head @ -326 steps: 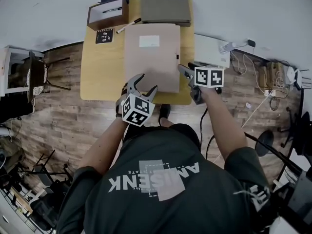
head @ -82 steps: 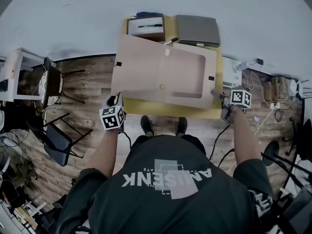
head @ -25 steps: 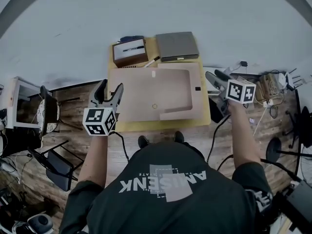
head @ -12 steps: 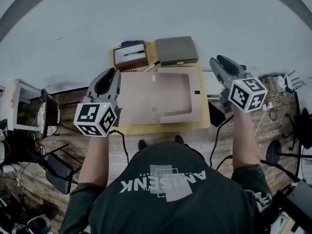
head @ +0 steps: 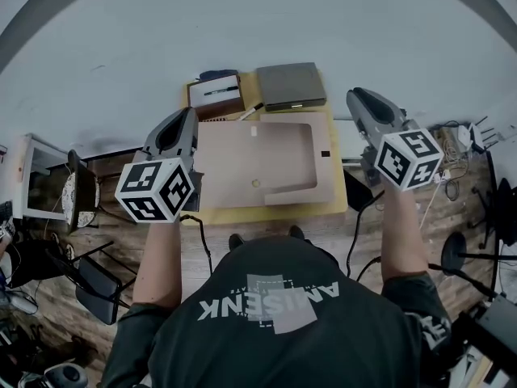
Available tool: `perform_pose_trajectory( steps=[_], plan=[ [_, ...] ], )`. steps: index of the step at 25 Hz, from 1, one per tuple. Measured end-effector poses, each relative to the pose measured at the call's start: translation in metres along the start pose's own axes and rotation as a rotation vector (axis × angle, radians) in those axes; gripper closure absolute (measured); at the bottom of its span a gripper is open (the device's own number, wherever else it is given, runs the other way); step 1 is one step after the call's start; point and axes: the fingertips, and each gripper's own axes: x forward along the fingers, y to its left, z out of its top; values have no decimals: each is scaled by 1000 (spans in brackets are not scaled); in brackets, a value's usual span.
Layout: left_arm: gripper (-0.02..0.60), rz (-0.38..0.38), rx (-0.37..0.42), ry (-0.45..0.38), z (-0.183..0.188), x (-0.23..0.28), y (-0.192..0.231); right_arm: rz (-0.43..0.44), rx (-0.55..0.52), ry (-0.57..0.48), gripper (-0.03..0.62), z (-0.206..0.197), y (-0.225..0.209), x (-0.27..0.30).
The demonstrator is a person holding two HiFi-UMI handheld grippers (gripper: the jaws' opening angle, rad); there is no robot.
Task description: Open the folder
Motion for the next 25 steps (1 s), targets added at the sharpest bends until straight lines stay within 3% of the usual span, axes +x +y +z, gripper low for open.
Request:
perform_pose_trajectory(
  steps=[7,14,22,25],
  plan=[
    [580,73,82,-46,7,-8,7,-27,-49,6,586,-2,9,2],
    [580,76,54,-92,12,-14,5,-42,-41,5,588,-1,13,-2],
    [580,98,89,-59,4,-10,3,-60,-41,35,588,-2,12,-3],
    [580,93,84,-63,4,-9,3,-31,-49,40,588,-4,17,-3]
  ],
)
